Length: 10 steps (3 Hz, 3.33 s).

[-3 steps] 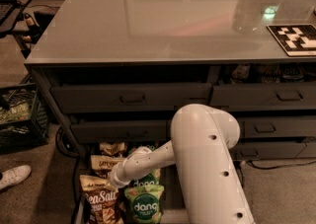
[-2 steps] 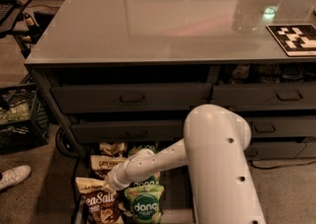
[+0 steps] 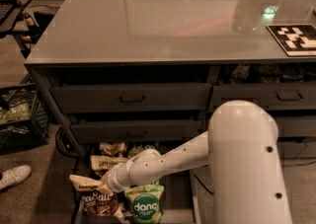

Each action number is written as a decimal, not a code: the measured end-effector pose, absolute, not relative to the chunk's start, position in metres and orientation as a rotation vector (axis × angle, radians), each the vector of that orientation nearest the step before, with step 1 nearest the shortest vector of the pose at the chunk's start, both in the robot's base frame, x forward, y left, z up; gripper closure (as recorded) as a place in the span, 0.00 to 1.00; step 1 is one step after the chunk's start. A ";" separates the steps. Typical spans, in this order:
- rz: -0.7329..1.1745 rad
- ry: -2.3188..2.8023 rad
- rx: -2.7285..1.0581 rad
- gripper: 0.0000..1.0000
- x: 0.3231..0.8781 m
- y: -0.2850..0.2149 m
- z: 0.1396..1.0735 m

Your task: Pick brown chip bag from bottom drawer and place on counter

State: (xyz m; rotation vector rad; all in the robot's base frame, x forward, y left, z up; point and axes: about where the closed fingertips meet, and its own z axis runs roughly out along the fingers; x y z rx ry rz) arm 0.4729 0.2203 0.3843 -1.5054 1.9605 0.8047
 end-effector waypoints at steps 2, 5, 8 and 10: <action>0.759 1.890 -1.526 1.00 0.463 0.213 0.445; 0.683 1.656 -1.603 1.00 0.426 0.237 0.584; 0.613 1.564 -1.602 1.00 0.430 0.248 0.641; 0.488 1.443 -1.645 1.00 0.432 0.261 0.728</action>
Offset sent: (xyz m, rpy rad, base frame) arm -0.0105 -0.0056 0.0419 0.0148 -0.0389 0.0075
